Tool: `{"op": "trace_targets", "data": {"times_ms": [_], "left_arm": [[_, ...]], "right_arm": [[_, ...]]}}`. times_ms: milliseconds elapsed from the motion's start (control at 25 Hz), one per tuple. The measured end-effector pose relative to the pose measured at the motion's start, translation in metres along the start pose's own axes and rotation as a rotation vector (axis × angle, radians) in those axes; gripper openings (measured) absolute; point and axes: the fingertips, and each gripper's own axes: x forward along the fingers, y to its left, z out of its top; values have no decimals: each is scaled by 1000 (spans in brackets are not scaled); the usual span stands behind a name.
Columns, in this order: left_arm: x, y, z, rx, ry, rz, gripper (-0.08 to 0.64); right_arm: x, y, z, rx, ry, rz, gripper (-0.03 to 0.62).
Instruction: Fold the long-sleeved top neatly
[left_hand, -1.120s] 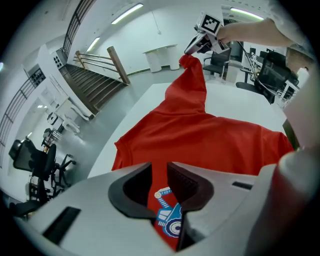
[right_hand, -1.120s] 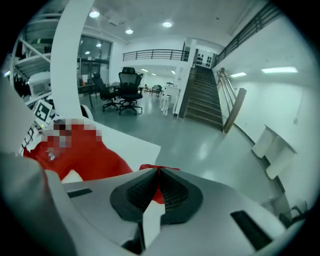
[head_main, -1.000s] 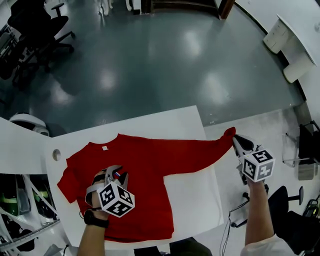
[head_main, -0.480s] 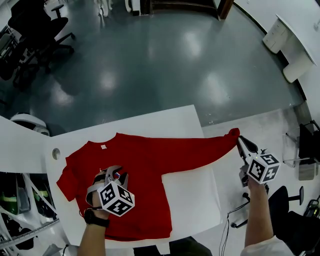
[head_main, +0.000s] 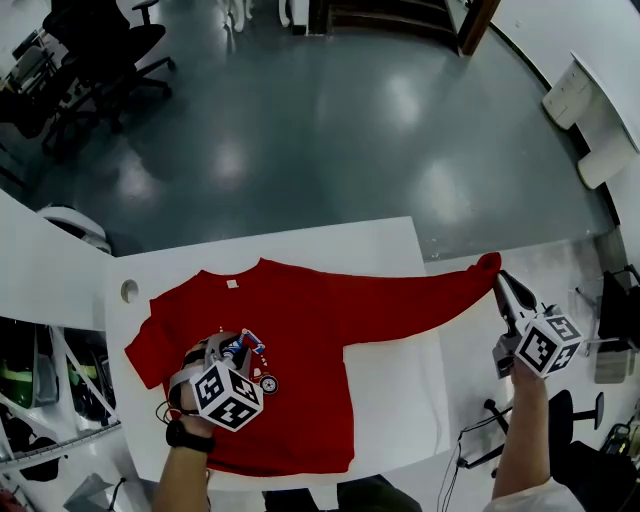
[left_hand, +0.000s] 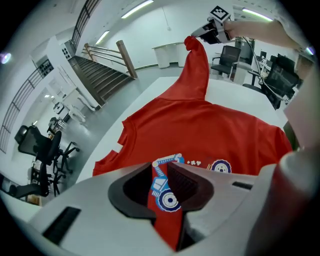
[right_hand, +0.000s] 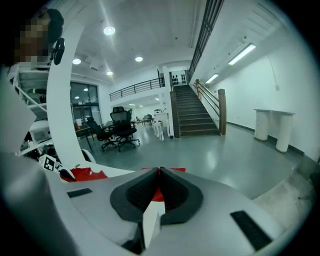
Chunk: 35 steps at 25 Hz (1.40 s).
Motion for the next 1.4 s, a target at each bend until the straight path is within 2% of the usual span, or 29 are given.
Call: {"op": "trace_targets", "data": {"times_ms": [240, 560, 800, 1000, 1200, 1400], "left_arm": [[-10, 11, -36, -57, 26, 25, 101], [-22, 26, -80, -124, 42, 70, 101], [-32, 39, -107, -164, 44, 115, 103], [-40, 57, -128, -204, 29, 173, 103], [-40, 64, -144, -223, 28, 205, 114], [-38, 65, -149, -230, 16, 190, 126]], "right_arm": [[4, 60, 35, -91, -42, 95, 26], [33, 196, 59, -262, -84, 332, 26], [65, 304, 48, -343, -71, 512, 26], [89, 375, 25, -395, -28, 620, 26], [106, 421, 4, -426, 13, 682, 26], [113, 449, -7, -440, 37, 722, 26]]}}
